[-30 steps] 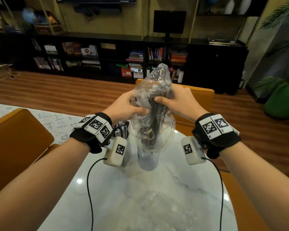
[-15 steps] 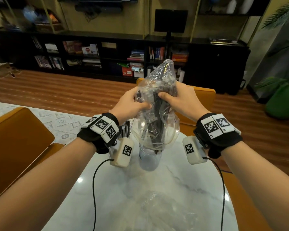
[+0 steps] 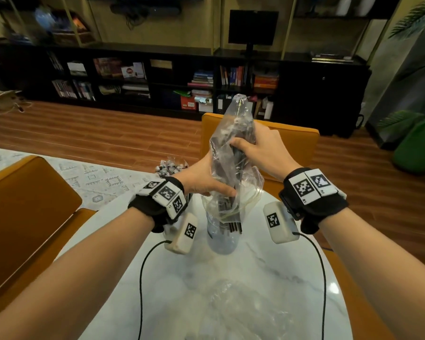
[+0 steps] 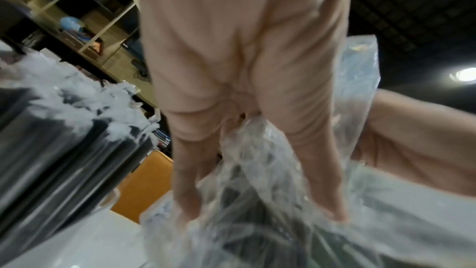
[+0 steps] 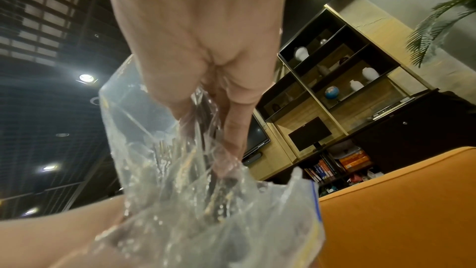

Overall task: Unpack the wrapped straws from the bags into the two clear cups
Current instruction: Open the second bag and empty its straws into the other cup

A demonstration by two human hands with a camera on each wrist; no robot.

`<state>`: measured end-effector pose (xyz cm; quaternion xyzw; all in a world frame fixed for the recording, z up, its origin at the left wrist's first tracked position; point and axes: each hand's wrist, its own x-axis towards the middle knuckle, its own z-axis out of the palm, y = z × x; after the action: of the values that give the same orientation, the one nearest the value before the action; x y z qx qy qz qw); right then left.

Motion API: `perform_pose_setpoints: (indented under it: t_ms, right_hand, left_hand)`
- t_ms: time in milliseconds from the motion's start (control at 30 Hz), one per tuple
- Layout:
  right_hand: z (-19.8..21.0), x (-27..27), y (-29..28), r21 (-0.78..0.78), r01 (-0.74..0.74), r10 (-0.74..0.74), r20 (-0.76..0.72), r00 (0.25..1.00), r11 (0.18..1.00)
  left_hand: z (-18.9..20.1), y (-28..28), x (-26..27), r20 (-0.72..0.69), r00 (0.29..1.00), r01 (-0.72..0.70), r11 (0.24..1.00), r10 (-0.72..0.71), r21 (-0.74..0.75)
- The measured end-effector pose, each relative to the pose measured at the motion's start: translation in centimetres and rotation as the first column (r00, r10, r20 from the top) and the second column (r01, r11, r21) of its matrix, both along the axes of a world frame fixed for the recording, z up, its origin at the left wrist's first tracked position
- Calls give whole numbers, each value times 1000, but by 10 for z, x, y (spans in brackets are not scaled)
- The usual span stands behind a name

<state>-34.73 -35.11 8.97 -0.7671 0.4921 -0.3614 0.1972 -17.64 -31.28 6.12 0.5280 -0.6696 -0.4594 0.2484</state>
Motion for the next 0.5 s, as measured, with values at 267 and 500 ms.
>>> perform_pose_setpoints:
  t_ms: [267,500]
  right_hand:
    - [7,-12,10,348,-290,265,118,957,891]
    - [-4,-14,4,415,-314,405,-151,902,854]
  left_hand:
    - [-14,-11,8,-110,985,-152,969,132,-195]
    - [-18,-13,9,-109,975,-214,939,191,-271]
